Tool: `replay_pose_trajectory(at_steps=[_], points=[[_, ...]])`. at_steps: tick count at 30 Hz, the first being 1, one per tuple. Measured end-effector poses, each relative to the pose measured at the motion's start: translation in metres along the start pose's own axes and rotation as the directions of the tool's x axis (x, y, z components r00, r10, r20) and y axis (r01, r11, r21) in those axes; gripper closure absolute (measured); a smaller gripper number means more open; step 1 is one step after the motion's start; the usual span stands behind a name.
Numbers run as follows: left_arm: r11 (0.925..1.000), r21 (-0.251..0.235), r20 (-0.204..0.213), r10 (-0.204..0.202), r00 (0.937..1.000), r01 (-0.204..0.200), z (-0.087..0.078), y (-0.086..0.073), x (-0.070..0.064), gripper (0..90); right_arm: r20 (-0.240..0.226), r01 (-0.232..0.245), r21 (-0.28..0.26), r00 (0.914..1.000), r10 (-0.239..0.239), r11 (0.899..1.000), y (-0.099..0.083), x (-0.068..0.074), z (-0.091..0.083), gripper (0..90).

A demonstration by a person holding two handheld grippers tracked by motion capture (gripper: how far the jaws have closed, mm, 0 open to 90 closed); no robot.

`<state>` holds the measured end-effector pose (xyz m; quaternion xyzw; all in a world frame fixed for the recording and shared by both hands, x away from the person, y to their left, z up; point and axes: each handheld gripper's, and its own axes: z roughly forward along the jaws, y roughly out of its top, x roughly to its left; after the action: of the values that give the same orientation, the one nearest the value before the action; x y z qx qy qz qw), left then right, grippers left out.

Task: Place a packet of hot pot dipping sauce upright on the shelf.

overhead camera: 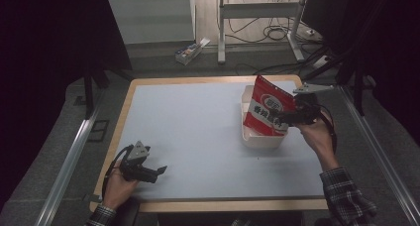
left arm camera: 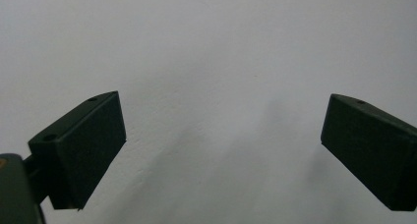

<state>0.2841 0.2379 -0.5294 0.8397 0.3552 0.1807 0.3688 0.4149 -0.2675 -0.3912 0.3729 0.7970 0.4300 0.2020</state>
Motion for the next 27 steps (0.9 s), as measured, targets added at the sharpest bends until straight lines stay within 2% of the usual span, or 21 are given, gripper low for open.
replay_pose_trajectory(at_steps=[11, 27], points=[[1.0, -0.001, -0.001, 0.003, 1.0, -0.003, 0.0, 0.0, 0.0, 3.3, -0.02, -0.024, 0.01, 0.9995, 0.025, 1.0, -0.008, 0.002, -0.005, 7.4], [1.0, -0.003, -0.002, 0.006, 1.0, -0.006, -0.001, 0.0, -0.001, 3.2, -0.005, 0.007, 0.024, 1.0, -0.006, 1.0, -0.015, 0.01, -0.021, 4.9]])
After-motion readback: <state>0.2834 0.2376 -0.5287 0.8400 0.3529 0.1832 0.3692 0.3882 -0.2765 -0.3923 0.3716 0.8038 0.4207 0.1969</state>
